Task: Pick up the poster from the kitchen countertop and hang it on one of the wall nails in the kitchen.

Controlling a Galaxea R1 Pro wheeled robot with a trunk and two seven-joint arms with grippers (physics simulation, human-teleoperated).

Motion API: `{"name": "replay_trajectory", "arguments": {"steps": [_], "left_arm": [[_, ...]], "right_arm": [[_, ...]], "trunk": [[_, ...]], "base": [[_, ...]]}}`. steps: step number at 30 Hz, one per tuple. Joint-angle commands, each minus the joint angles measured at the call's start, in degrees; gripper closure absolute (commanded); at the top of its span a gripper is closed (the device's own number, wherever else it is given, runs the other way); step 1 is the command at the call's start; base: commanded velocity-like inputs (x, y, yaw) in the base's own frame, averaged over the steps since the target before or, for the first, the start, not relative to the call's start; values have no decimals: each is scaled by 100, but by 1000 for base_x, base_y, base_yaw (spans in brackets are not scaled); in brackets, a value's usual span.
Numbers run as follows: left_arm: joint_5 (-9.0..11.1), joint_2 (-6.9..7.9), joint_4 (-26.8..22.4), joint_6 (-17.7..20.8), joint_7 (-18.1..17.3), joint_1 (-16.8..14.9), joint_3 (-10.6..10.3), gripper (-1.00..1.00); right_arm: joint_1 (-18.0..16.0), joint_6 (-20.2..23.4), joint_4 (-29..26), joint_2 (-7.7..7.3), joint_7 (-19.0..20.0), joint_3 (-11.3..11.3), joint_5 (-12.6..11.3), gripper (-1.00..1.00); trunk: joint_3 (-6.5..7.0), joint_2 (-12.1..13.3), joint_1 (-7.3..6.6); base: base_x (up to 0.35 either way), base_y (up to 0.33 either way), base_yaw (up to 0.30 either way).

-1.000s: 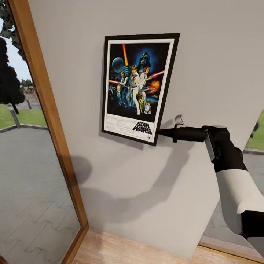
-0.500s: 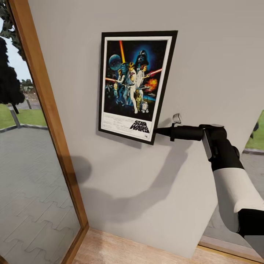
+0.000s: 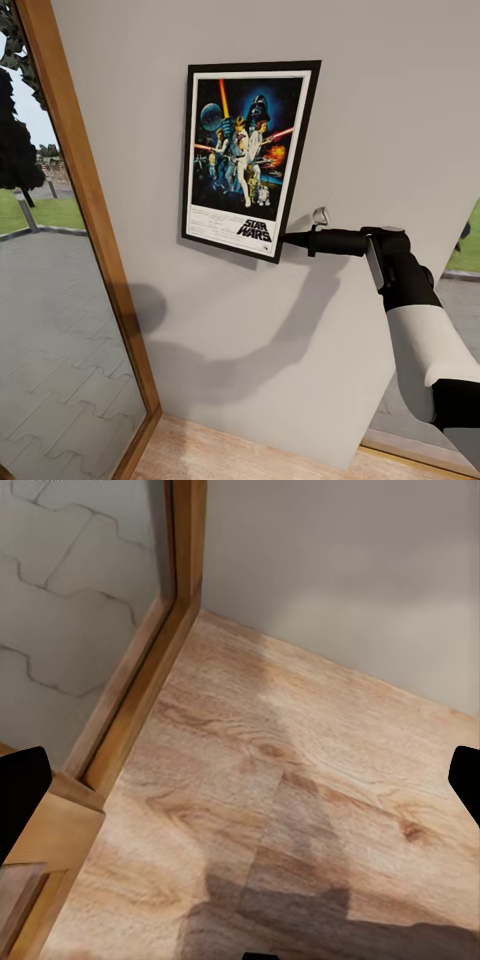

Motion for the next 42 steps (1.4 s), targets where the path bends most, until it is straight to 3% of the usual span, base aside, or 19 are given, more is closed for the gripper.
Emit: {"name": "replay_trajectory", "arguments": {"steps": [1,42], "left_arm": [[20,-1,-7,22,-29,-1,9,-100],[20,59,-23,22,-29,2,9,-100]], "right_arm": [[-6,73,-2,2,44,-9,9,100],[-7,82,-2,-14,140,-4,46,100]], "trunk": [[-12,-13,4],[-12,-13,4]], "base": [[0,0,0],[0,0,0]]}}
